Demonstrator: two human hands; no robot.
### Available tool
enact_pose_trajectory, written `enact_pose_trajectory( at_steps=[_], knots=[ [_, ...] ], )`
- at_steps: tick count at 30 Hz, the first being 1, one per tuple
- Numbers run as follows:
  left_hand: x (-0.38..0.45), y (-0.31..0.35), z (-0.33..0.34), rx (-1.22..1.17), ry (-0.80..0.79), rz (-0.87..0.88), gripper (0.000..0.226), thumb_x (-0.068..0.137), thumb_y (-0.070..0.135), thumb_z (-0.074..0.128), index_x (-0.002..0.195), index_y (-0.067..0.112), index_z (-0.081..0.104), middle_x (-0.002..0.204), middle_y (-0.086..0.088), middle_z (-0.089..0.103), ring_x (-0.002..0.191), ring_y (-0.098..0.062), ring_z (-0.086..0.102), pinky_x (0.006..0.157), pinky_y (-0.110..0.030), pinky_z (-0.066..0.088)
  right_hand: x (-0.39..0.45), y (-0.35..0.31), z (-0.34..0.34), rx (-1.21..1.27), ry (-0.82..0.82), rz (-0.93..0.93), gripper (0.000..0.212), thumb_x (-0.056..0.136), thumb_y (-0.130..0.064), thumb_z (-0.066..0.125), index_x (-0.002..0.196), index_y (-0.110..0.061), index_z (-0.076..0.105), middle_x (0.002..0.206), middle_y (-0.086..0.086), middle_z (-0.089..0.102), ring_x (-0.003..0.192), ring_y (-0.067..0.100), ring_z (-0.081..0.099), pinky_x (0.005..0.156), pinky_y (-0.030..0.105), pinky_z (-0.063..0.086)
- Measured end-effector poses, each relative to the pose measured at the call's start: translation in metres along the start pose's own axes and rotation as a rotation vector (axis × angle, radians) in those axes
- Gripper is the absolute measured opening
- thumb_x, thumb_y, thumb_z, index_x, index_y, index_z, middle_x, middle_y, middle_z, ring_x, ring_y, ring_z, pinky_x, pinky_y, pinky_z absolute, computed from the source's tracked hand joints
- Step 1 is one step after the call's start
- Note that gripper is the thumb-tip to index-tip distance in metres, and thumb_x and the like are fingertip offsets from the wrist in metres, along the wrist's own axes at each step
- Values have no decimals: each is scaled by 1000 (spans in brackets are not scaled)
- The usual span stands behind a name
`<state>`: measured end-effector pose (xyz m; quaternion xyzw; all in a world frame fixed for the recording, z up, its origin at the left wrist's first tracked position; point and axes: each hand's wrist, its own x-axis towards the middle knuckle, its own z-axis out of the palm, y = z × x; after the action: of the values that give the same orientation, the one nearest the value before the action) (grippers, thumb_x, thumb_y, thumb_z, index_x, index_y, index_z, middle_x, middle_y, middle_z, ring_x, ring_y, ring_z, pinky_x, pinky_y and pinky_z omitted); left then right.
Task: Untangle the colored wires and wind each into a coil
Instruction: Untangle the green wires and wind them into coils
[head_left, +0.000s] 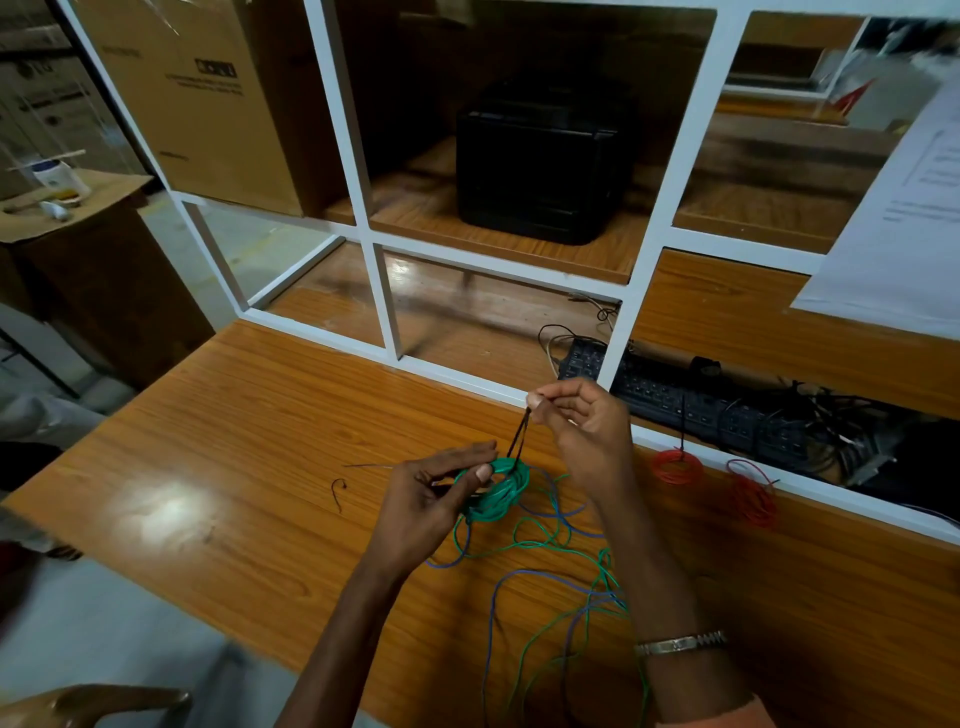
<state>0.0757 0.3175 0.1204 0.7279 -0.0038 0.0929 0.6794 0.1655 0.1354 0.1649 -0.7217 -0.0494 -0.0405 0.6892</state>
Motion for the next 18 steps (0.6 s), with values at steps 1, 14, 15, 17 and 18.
enact_pose_trajectory(
  at_steps=[1,14,15,17,18],
  knots=[
    [1,1,0,-30,16,-24,21,95,6,73,115,10,80,116,-4,79,109,-23,76,86,-30,60,2,0,-2,10,41,-2,9,87,-7,80,89,-12,72,87,6,76,84,26,73,82,39,60],
    [12,12,-2,91,-82,-55,18,96,11,73,111,16,81,106,0,81,86,-27,78,78,-39,64,-3,-21,-6,-18,-116,-139,10,86,-9,82,89,-12,73,86,1,76,83,15,73,78,29,60],
    [12,15,-1,92,-63,-47,18,96,10,73,110,17,81,107,1,81,86,-27,78,78,-39,64,-4,-26,-7,-29,-140,-171,10,86,-9,82,89,-13,74,86,0,76,84,15,73,79,29,59],
    [12,21,-2,81,-53,-43,19,96,9,73,110,18,81,107,0,81,86,-27,78,77,-38,63,-4,-33,-10,-54,-151,-218,11,86,-9,82,89,-16,74,86,-3,76,86,15,73,80,31,59],
    [12,25,-2,66,-70,-45,19,96,9,73,110,17,81,107,-1,81,87,-27,78,78,-39,63,-2,-35,-11,-68,-144,-236,11,86,-10,82,89,-17,74,86,-3,76,86,15,73,80,32,59]
  ],
)
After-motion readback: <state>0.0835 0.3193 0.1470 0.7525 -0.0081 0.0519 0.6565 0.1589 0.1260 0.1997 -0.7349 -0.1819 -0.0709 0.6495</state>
